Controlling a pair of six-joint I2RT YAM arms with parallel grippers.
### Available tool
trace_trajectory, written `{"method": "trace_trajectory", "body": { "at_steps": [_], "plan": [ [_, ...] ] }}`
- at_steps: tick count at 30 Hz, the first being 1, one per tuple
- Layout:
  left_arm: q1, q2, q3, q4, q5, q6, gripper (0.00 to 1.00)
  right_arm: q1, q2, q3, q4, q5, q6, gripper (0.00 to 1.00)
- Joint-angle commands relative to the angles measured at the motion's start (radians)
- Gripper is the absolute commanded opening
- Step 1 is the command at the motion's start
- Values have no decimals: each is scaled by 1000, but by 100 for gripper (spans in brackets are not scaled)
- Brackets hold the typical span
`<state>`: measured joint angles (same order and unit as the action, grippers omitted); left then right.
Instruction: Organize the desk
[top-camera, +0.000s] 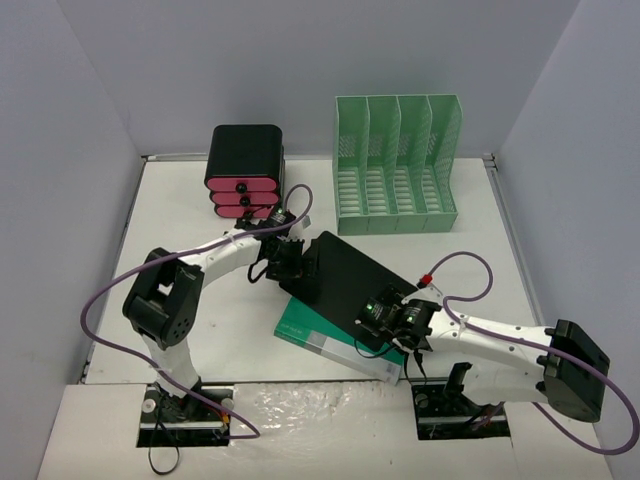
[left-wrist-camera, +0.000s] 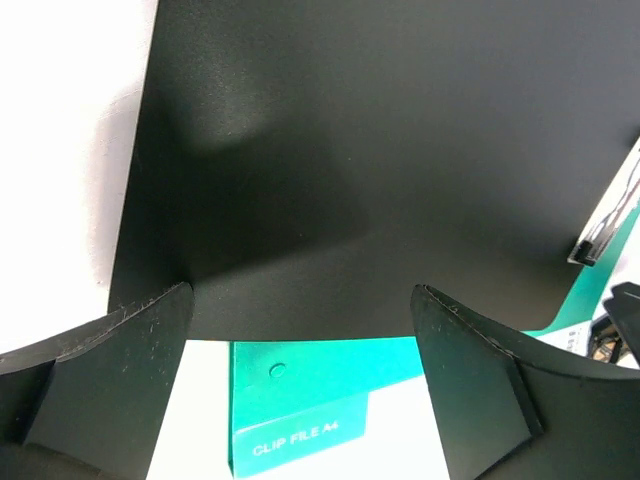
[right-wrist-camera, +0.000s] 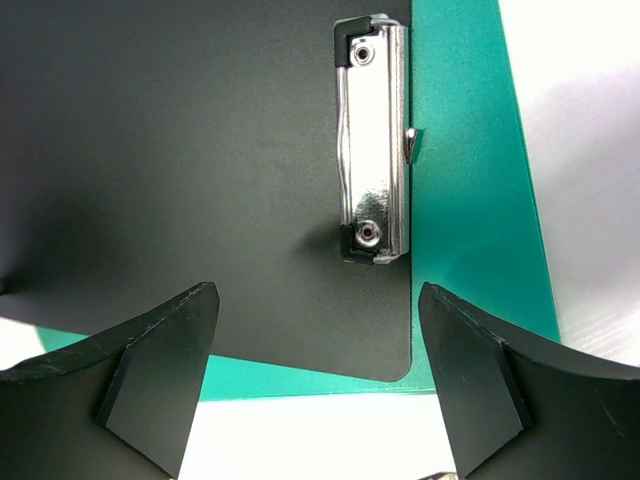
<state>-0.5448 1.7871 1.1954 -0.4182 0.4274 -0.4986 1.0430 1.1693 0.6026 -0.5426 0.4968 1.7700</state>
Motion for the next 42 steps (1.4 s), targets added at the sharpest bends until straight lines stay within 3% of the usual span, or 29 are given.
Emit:
{"method": "trace_trajectory", "body": {
  "at_steps": [1,13,27,42],
  "plan": [
    [-7,1,13,-38,-62,33,88,14,-54,-4,-59,38,35,78],
    [-9,55,38,-63,-90,31,88,14,-76,32,-144,-6,43,81],
    [-20,110,83,-93,-73,33,87,25,-123,-62,-120,-19,103,83],
    [-21,126,101,-138,-63,35,86,33,-143,-229,185,76,89,82]
  ]
}}
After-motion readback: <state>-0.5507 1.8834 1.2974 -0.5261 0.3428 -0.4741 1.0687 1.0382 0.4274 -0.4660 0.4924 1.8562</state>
